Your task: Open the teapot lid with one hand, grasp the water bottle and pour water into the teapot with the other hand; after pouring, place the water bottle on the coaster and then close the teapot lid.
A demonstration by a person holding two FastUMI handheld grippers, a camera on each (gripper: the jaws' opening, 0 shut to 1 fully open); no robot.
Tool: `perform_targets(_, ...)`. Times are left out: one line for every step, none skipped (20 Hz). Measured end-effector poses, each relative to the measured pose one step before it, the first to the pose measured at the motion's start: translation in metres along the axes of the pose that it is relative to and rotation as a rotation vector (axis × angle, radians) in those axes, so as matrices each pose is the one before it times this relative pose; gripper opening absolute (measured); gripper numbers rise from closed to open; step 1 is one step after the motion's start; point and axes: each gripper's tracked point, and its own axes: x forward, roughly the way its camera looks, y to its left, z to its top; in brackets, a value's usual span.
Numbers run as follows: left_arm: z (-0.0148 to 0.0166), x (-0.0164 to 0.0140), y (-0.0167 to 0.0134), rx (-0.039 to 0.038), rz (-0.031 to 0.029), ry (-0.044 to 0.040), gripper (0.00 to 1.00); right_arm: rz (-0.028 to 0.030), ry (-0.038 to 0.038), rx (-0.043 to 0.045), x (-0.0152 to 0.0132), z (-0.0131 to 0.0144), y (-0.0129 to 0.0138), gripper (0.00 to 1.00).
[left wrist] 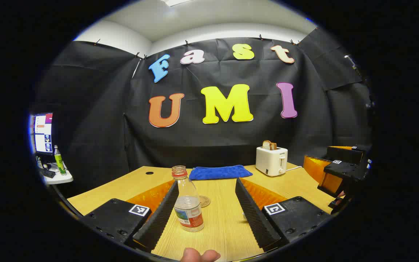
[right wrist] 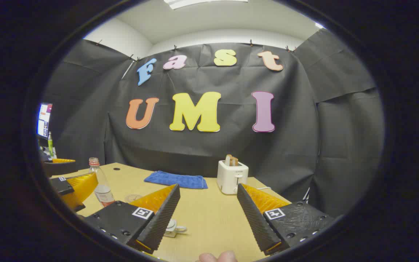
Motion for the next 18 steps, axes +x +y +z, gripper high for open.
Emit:
perform_targets(0.00104, -0.00042, 0.00389, 0.00556, 0.00716, -0.0021, 0.98, 0.00478, -0.00209, 0.00257, 0.00036, 0.00097, 0.00126, 0.97)
perform_targets(-0.00181, -0.00049, 0.00308, 0.00207, 0.00386, 0.00247, 0.98, 0.00449, -0.00179, 0.00265, 0.00124, 0.00024, 0.00206, 0.97)
perform_targets(-0.00107, 0.00042, 0.00131, -0.00433, 0.00323, 0.00461, 0.98, 0.00379, -0.00086, 0.00131, 0.00103, 0.0002, 0.0015, 0.97)
perform_targets(-0.00095, 0.00046, 0.00026, -0.00451, -0.00027, 0.00236, 0.98, 0.00561, 0.00104, -0.00186, 0.00079, -0.00122, 0.0018, 0.95)
perform_targets(0.00082, 0.00075, -0.00043, -0.00348, -0.00054, 0.00041, 0.98, 0.00312, -0.0013, -0.00347, 0.00027, 0.00014, 0.00192, 0.95)
perform_targets(-0.00049, -0.00147, 0.00089, -0.00024, 0.00012, -0.00039, 0.98, 0.00157, 0.00074, -0.00396, -0.00081, -0.00055, 0.00059, 0.95)
perform_targets(0.00134, -0.00056, 0.00004, -0.00044, -0.00424, -0.00322, 0.98, 0.00107, 0.00005, -0.00414, -0.0003, -0.00037, 0.00113, 0.95)
perform_targets(0.00035, 0.00098, -0.00212, -0.00192, -0.00428, -0.001, 0.98, 0.00103, -0.00079, -0.00384, 0.0009, -0.00034, 0.00024, 0.97)
perform_targets(0.00002, -0.00012, -0.00069, -0.00076, -0.00267, 0.00094, 0.98, -0.00366, -0.00279, -0.0061, -0.00048, 0.00076, -0.00114, 0.95)
perform_targets(-0.00154, 0.00057, 0.00097, 0.00092, -0.00101, 0.0035, 0.98, -0.00372, -0.00208, -0.0029, 0.00001, -0.00093, -0.00164, 0.95)
perform_targets(-0.0002, -0.00033, 0.00008, 0.0007, -0.00051, -0.0005, 0.98, -0.00085, 0.00023, 0.00048, -0.00056, -0.00016, -0.00072, 0.95)
perform_targets(0.00025, -0.00097, 0.00024, -0.00034, 0.00102, -0.00003, 0.98, 0.00145, 0.00053, 0.00391, -0.00067, -0.00145, 0.0012, 0.95)
perform_targets(-0.00016, 0.0002, 0.00091, -0.00016, -0.00064, 0.00146, 0.98, 0.00187, 0.00295, 0.00401, -0.00041, -0.00047, 0.00062, 0.95)
perform_targets(-0.00111, -0.00064, -0.00032, 0.00054, -0.00041, 0.00011, 0.98, 0.00122, 0.00336, 0.00115, 0.00043, -0.00149, 0.00126, 0.97)
perform_targets(0.00056, -0.00076, -0.0004, 0.0008, 0.00096, -0.00101, 0.98, 0.00586, 0.00343, -0.00299, 0.00043, 0.0002, 0.00147, 0.95)
perform_targets(0.00022, 0.00103, 0.00079, 0.00123, 0.00337, 0.00016, 0.98, 0.00593, -0.00043, -0.00118, -0.00038, -0.00025, 0.00217, 0.95)
perform_targets(-0.00015, 0.00009, 0.00102, 0.00071, 0.00133, 0.0001, 0.98, 0.0012, 0.00004, 0.00047, -0.00024, 0.00043, 0.00096, 0.95)
perform_targets(0.00119, -0.00051, 0.00015, 0.0003, 0.0014, -0.00123, 0.98, 0.00408, -0.00159, 0.00103, -0.00063, -0.00091, 0.00154, 0.95)
